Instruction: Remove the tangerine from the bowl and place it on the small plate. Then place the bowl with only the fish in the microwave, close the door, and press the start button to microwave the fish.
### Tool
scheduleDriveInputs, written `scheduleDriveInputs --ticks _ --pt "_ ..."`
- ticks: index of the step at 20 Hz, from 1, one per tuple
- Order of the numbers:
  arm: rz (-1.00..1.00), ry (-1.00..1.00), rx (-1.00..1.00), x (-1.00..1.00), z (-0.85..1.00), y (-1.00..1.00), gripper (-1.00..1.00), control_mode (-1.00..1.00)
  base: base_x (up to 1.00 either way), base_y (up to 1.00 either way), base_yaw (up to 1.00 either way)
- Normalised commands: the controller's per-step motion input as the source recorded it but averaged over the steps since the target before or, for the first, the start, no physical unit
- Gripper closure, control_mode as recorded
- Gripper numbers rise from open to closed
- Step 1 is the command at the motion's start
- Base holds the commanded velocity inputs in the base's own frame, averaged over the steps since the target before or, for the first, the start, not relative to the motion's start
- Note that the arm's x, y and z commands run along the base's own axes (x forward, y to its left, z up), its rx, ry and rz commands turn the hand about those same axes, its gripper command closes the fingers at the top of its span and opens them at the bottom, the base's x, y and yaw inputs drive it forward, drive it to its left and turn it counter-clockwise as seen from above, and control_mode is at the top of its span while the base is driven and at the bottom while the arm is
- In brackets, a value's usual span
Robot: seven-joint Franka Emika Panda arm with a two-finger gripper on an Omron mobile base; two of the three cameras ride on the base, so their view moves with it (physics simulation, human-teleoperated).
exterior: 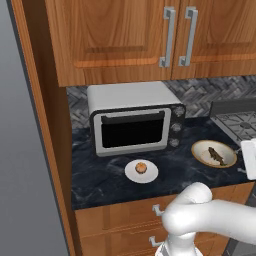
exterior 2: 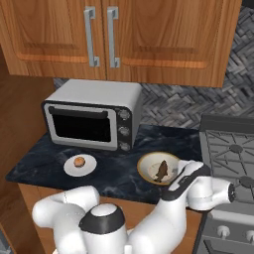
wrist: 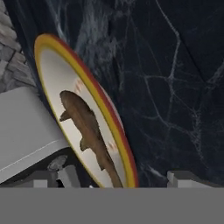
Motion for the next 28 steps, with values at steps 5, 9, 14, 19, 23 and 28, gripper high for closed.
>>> scheduleDriveInputs --ticks 5,9,14,19,23,28 --pt "0.00 0.04 -0.09 0.07 -0.73 0.00 -1.00 -1.00 0.00 0.00 0.00" --pt "0.00 0.06 -0.10 0.24 -0.68 0.07 -1.00 -1.00 0.00 0.00 0.00" --pt "0.00 0.07 -0.05 0.31 -0.65 0.01 -1.00 -1.00 0.00 0.00 0.00" --pt "0.00 0.07 0.00 0.43 -0.55 0.08 -1.00 -1.00 0.00 0.00 0.00" --pt "0.00 0.08 0.00 0.49 -0.45 0.26 -1.00 -1.00 0.00 0.00 0.00" --pt "0.00 0.09 0.00 0.33 -0.52 0.20 -1.00 -1.00 0.00 0.00 0.00"
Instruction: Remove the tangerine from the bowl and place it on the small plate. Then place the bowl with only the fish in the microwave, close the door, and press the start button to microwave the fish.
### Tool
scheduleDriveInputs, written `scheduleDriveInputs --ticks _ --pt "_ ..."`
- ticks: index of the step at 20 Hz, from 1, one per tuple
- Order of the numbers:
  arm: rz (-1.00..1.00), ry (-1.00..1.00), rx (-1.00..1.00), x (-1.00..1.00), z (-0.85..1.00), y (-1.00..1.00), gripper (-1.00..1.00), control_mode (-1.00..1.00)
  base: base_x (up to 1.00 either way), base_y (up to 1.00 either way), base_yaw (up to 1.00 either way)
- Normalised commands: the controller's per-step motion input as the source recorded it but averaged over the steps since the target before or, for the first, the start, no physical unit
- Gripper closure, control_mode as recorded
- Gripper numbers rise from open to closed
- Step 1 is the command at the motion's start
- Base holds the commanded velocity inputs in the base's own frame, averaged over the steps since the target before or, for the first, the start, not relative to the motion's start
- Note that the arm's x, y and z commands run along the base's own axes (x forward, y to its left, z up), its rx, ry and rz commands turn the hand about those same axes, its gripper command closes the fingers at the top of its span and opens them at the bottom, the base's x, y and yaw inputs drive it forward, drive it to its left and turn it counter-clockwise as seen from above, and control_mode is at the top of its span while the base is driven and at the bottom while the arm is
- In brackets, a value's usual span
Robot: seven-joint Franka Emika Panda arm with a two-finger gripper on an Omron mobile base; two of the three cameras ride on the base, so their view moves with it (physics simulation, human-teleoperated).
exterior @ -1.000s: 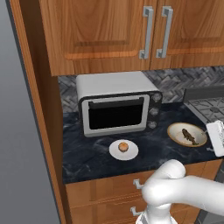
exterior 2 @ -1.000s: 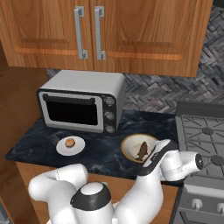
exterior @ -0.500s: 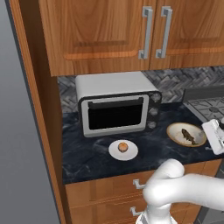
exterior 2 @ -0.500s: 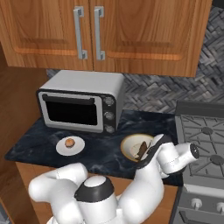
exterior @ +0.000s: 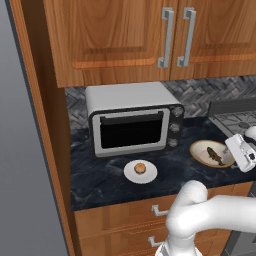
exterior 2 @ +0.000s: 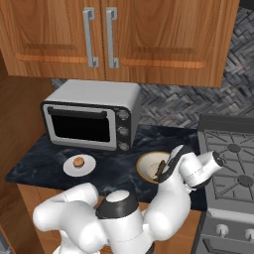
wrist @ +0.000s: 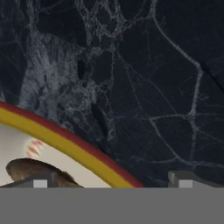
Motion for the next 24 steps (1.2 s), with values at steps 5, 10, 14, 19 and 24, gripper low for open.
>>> scheduleDriveInputs --ticks 5,10,14,19,24 --pt "0.00 0.02 0.00 0.08 -0.32 0.15 1.00 -1.00 0.00 0.00 0.00" --pt "0.00 0.00 0.01 0.02 -0.02 0.21 1.00 -1.00 0.00 0.00 0.00" --pt "0.00 -0.01 0.00 0.00 0.03 0.25 1.00 -1.00 0.00 0.00 0.00" --pt "0.00 -0.10 0.00 0.00 0.39 0.07 1.00 -1.00 0.00 0.00 0.00" --pt "-0.01 -0.25 0.00 -0.04 0.72 0.00 1.00 -1.00 0.00 0.00 0.00"
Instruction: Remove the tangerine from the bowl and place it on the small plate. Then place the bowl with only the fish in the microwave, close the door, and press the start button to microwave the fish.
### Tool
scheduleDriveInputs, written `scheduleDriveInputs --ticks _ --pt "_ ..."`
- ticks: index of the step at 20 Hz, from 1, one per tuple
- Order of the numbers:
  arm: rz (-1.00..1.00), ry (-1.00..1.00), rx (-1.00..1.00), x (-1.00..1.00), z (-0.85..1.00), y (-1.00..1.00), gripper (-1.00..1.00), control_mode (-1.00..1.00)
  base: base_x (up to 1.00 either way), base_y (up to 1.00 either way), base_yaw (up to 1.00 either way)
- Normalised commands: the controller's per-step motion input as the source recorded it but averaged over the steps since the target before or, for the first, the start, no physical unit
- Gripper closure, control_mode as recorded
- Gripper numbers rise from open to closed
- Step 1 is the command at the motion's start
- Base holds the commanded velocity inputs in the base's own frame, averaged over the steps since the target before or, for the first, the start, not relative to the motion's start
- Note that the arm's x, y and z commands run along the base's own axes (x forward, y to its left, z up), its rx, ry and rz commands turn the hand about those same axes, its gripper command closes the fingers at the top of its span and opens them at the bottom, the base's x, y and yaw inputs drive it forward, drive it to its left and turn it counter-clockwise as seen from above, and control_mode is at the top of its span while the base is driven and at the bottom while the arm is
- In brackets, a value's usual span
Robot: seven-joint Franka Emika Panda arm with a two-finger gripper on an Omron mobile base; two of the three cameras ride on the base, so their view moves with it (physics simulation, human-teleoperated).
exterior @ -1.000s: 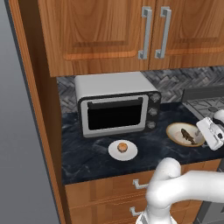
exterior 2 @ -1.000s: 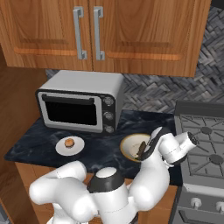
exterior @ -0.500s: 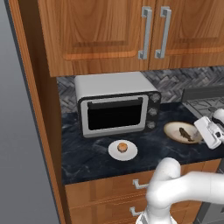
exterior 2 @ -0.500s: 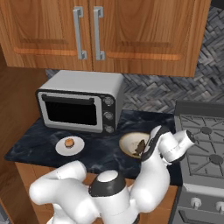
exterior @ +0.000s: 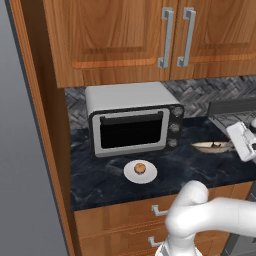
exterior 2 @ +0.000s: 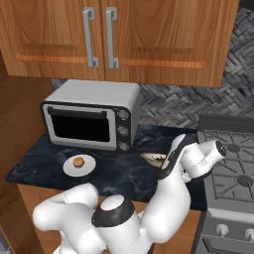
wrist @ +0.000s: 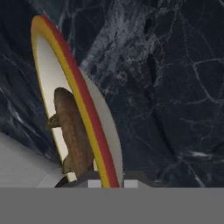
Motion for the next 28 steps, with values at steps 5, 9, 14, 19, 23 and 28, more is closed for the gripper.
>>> scheduleDriveInputs --ticks 5,9,14,19,23,28 --pt "0.00 -0.34 0.00 -0.08 0.56 0.02 1.00 -1.00 0.00 0.00 0.00" --pt "0.00 -0.45 0.00 -0.17 0.40 0.12 1.00 -1.00 0.00 0.00 0.00" --pt "0.02 -0.37 0.00 -0.50 0.71 0.07 1.00 -1.00 0.00 0.00 0.00" --pt "0.00 -0.31 -0.05 -0.75 1.00 0.34 1.00 -1.00 0.00 0.00 0.00" --pt "0.01 -0.14 -0.11 -0.58 0.71 0.90 1.00 -1.00 0.00 0.00 0.00" --pt "0.03 -0.01 -0.22 -0.29 0.21 1.00 1.00 -1.00 0.00 0.00 0.00"
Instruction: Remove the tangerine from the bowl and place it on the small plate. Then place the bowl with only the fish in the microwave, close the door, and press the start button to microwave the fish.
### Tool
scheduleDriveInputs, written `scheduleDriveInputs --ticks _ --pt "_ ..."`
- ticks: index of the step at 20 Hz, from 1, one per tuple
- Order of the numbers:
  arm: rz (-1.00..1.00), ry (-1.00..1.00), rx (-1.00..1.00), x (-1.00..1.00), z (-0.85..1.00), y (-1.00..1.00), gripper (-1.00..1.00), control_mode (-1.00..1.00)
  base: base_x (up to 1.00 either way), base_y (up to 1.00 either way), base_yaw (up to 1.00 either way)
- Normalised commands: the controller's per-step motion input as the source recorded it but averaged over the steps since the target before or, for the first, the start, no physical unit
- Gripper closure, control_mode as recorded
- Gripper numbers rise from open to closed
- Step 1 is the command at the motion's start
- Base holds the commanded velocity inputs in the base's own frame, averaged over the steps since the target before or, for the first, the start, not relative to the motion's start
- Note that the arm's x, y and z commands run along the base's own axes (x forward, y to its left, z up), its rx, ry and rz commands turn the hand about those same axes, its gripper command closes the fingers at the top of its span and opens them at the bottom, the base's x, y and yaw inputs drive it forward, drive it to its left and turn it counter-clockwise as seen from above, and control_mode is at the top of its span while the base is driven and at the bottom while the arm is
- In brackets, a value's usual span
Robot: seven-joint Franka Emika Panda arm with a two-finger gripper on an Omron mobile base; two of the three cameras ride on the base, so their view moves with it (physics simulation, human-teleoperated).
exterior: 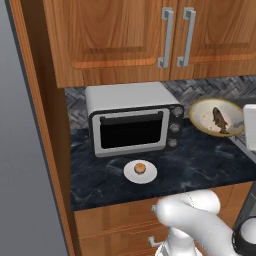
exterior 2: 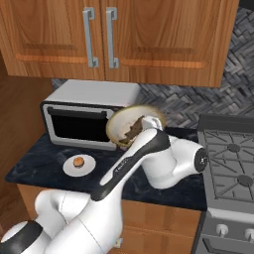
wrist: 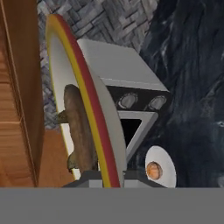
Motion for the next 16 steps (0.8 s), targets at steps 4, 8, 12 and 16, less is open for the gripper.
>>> scheduleDriveInputs --ticks 4,8,12,16 --pt "0.05 0.08 -0.27 -0.04 -0.05 1.00 1.00 -1.00 0.00 0.00 0.00" --pt "0.04 0.08 -0.13 -0.04 -0.19 0.40 1.00 -1.00 0.00 0.00 0.00" --pt "0.00 -0.07 -0.01 -0.26 -0.02 0.00 1.00 1.00 -0.48 0.00 -0.03" --pt "0.00 0.00 0.00 0.00 0.00 0.00 1.00 1.00 -1.00 -0.18 0.04"
